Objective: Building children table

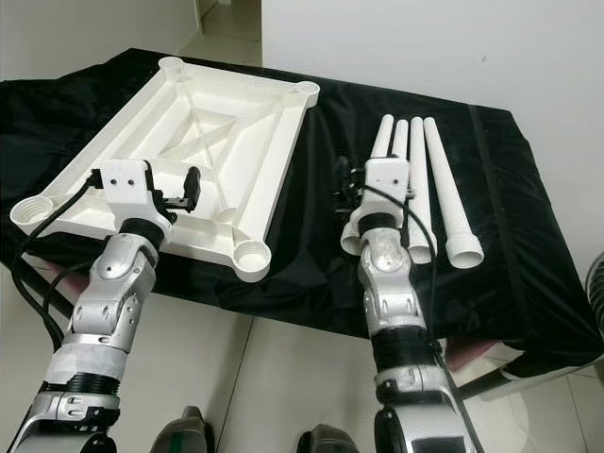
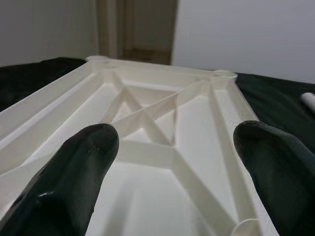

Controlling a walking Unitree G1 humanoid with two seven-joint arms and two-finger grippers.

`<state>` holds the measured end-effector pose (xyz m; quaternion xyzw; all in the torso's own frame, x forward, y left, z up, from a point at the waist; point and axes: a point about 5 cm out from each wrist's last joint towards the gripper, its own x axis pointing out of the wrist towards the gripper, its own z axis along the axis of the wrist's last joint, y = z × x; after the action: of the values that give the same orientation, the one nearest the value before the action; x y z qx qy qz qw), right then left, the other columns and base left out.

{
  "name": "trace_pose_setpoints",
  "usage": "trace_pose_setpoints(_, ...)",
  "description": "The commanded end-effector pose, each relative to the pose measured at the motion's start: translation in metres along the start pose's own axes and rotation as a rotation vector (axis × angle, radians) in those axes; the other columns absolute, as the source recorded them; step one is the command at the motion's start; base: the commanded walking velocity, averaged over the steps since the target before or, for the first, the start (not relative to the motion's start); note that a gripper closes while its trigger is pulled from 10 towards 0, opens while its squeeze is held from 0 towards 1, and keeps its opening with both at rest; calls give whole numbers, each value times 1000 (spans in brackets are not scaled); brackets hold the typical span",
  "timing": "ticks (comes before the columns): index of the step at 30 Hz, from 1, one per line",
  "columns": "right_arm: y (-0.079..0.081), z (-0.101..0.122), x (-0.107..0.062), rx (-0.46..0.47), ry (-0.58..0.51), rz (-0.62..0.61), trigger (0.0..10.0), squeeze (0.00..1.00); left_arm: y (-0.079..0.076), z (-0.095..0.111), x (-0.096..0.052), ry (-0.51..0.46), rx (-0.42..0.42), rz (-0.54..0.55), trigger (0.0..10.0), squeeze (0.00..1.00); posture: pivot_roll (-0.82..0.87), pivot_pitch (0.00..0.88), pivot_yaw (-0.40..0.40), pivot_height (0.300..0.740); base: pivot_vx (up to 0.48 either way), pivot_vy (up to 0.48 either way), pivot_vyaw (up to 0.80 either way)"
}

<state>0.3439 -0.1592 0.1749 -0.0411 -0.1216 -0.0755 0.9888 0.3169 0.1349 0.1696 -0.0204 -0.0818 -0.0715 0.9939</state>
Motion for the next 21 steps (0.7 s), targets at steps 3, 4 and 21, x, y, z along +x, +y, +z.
trace_pose_setpoints(3, 1, -5, 8, 20, 89, -31, 10000, 0, -18, -6, -7, 54, 7, -188, 10000, 0, 44, 32, -12, 740, 0, 0, 0)
trace_pose_setpoints(4, 1, -5, 8, 20, 89, -31, 10000, 0, -18, -6, -7, 54, 7, -188, 10000, 0, 44, 32, -12, 740, 0, 0, 0)
trace_pose_setpoints(21, 51, -32, 7, 110, 501, 92, 10000, 0, -42, -4, -14, 126, -53, -306, 10000, 0, 55, 42, -10, 740, 0, 0, 0)
